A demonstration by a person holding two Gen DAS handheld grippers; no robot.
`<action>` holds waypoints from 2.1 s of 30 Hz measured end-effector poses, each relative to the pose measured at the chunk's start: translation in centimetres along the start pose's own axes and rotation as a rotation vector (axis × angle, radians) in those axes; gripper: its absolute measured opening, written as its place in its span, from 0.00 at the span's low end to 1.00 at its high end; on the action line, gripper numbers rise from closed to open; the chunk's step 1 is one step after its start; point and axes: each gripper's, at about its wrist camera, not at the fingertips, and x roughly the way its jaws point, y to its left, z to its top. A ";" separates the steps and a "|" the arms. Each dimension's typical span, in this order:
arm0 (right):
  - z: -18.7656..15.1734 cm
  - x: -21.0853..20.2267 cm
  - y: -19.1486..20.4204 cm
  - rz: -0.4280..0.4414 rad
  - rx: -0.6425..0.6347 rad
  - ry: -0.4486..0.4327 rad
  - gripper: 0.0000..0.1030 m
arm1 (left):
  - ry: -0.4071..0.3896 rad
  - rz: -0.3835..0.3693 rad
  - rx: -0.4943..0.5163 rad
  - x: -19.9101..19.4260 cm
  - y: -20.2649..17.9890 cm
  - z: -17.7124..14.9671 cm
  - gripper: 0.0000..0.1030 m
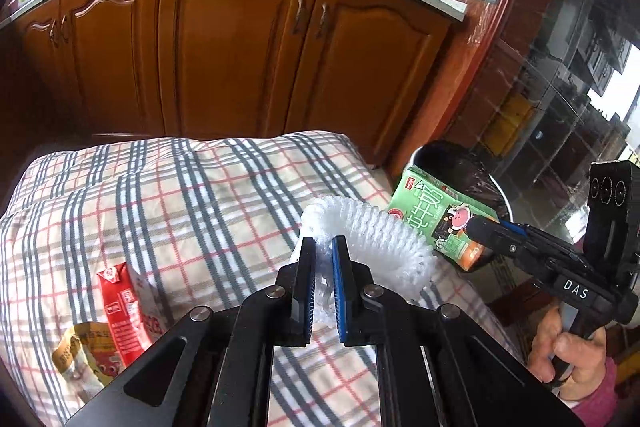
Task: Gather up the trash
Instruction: 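Grasp the white foam net with the left gripper while the right grasps the green juice carton, then carry the foam net and carton over the bin and open both grippers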
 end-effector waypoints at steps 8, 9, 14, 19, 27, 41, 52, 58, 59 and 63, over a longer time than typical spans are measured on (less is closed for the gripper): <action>-1.0 -4.3 -3.5 -0.060 0.069 -0.047 0.32 | 0.007 -0.065 0.031 0.7 -4.0 -0.1 0.06; -1.1 -4.8 -3.9 -0.069 0.075 -0.051 0.32 | 0.009 -0.072 0.035 1.0 -4.5 -0.1 0.06; -1.7 -6.7 -5.9 -0.114 0.099 -0.067 0.32 | 0.020 -0.094 0.067 2.2 -7.1 0.4 0.06; -1.8 -8.3 -7.7 -0.159 0.119 -0.082 0.32 | 0.030 -0.098 0.094 3.6 -9.2 1.3 0.06; -1.2 -9.1 -10.7 -0.218 0.149 -0.096 0.32 | 0.038 -0.076 0.122 6.7 -11.8 3.7 0.06; 0.7 -7.3 -14.3 -0.278 0.173 -0.059 0.32 | 0.102 -0.056 0.141 13.5 -14.7 6.5 0.07; 0.6 -5.5 -15.8 -0.287 0.182 -0.020 0.32 | 0.141 -0.039 0.124 15.7 -14.9 7.0 0.07; 0.8 -4.9 -16.3 -0.287 0.191 -0.011 0.32 | 0.150 -0.042 0.128 16.6 -15.4 7.1 0.09; 0.9 -4.8 -16.4 -0.285 0.193 -0.010 0.34 | 0.153 -0.041 0.125 16.7 -15.3 7.1 0.12; 0.9 -4.5 -16.9 -0.270 0.221 -0.007 0.45 | 0.143 -0.049 0.110 16.5 -15.0 6.9 0.24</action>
